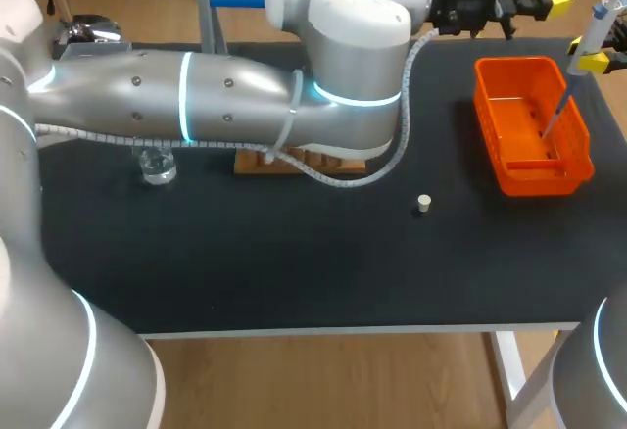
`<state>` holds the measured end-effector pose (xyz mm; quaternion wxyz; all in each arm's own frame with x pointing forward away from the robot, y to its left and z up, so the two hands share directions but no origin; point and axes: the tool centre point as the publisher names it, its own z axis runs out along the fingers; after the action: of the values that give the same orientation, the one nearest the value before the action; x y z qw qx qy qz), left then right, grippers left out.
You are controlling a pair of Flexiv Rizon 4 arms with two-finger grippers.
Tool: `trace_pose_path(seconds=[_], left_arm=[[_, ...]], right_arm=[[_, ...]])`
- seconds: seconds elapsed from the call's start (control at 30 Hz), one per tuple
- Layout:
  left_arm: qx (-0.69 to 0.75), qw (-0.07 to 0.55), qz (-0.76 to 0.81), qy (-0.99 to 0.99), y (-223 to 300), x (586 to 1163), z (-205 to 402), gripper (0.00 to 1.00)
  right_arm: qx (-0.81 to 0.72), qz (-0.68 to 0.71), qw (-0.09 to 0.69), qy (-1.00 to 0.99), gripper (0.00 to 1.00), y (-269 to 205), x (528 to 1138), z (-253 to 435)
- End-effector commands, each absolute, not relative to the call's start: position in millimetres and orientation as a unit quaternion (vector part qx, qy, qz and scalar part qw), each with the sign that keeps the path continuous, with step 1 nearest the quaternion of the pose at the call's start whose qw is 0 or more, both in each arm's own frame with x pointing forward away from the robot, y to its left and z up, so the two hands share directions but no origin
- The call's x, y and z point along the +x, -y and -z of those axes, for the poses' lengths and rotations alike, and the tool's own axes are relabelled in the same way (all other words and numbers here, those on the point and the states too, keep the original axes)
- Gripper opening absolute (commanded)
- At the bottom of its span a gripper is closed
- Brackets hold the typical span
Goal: Invert the test tube, pick up the pipette, mount the tip to pipette, aspirate from beaker and dispense into the tube, eject the tip, return the pipette, and cap with the stopper.
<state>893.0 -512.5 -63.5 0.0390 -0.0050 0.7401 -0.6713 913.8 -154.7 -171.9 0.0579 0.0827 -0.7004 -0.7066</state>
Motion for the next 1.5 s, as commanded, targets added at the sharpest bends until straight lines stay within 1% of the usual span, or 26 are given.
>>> trace_pose_path(seconds=[0.03,0.67,1.5], left_arm=[[-0.007,0.045,0.694,-0.719,530,896,66,0.00],[0.011,0.045,0.702,-0.710,565,914,61,0.00],[0.001,0.035,0.705,-0.708,570,912,72,0.00]], right_arm=[[0.086,0.706,0.061,0.700,0.00,157,917,172],[0.086,0.706,0.061,0.700,0.00,157,917,172],[0.086,0.706,0.061,0.700,0.00,157,917,172]])
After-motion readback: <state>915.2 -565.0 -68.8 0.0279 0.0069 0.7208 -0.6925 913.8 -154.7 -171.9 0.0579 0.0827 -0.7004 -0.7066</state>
